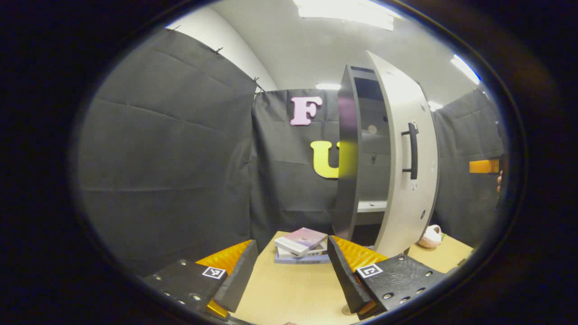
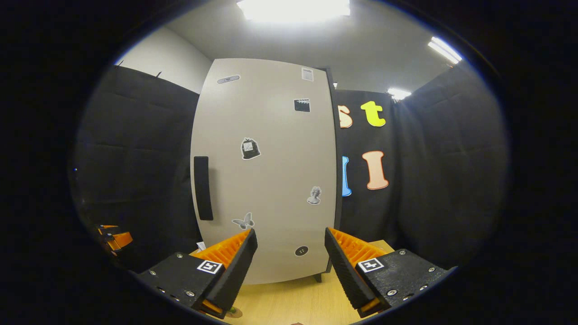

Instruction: Open the cabinet door with the right hand, grasp the bottle in the cabinet with the left hand and place it on the coaster, then close the cabinet door with the right hand.

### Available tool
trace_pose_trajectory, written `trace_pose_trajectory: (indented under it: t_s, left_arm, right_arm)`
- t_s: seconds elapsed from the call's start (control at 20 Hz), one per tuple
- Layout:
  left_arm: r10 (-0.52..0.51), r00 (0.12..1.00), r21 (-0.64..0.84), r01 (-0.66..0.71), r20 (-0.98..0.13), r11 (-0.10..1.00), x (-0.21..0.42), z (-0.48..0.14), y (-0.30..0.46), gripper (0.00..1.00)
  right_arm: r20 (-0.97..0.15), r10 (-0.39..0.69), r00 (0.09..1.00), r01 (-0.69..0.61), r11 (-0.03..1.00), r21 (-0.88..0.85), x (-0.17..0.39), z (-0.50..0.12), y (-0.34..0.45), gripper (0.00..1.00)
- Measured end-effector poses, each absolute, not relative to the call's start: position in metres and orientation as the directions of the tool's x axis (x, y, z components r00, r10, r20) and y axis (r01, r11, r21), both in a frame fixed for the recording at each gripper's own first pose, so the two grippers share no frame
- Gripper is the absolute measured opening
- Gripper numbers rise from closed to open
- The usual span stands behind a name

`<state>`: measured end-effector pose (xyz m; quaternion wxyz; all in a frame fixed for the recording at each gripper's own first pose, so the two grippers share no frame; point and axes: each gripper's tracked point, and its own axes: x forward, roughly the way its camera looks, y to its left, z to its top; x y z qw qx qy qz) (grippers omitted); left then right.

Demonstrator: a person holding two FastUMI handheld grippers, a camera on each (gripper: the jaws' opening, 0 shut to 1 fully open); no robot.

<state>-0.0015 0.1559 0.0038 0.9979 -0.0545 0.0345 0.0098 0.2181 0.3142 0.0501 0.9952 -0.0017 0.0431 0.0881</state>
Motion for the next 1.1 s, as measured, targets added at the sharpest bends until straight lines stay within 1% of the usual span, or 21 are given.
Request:
trace_pose_trajectory:
  t_s: [0.05, 0.1, 0.15, 0.2, 0.6, 0.65, 0.7, 1.1]
  left_arm:
    - [0.017, 0.998, -0.105, -0.023, -0.064, 0.994, 0.0, 0.011, 0.15, 0.89]
    - [0.016, 0.998, -0.097, -0.022, -0.061, 0.995, 0.002, 0.015, 0.141, 0.92]
    - [0.016, 0.998, -0.086, -0.021, -0.057, 0.996, 0.003, 0.021, 0.134, 0.92]
    - [0.017, 0.998, -0.077, -0.021, -0.054, 0.997, 0.005, 0.027, 0.127, 0.89]
    - [-0.013, 1.0, -0.036, 0.013, -0.021, 0.999, 0.017, 0.066, 0.06, 0.89]
    - [-0.018, 1.0, -0.029, 0.017, -0.018, 0.999, 0.019, 0.069, 0.052, 0.89]
    - [-0.021, 1.0, -0.023, 0.02, -0.015, 1.0, 0.019, 0.072, 0.046, 0.92]
    - [-0.032, 0.999, -0.009, 0.032, -0.009, 0.999, 0.022, 0.079, 0.007, 0.92]
  right_arm:
    - [-0.081, 0.167, 0.983, -0.168, 0.986, 0.0, 0.217, 0.049, 0.302, 0.93]
    - [-0.08, 0.16, 0.984, -0.161, 0.987, -0.006, 0.216, 0.049, 0.291, 0.93]
    - [-0.077, 0.154, 0.985, -0.156, 0.988, -0.012, 0.215, 0.048, 0.28, 0.93]
    - [-0.076, 0.149, 0.986, -0.151, 0.988, -0.018, 0.213, 0.047, 0.27, 0.93]
    - [-0.081, 0.117, 0.99, -0.118, 0.993, -0.01, 0.208, 0.035, 0.203, 0.93]
    - [-0.081, 0.112, 0.99, -0.113, 0.994, -0.005, 0.208, 0.034, 0.197, 0.93]
    - [-0.08, 0.109, 0.991, -0.109, 0.994, 0.001, 0.208, 0.033, 0.191, 0.93]
    - [-0.102, 0.073, 0.992, -0.071, 0.997, 0.027, 0.208, 0.018, 0.156, 0.93]
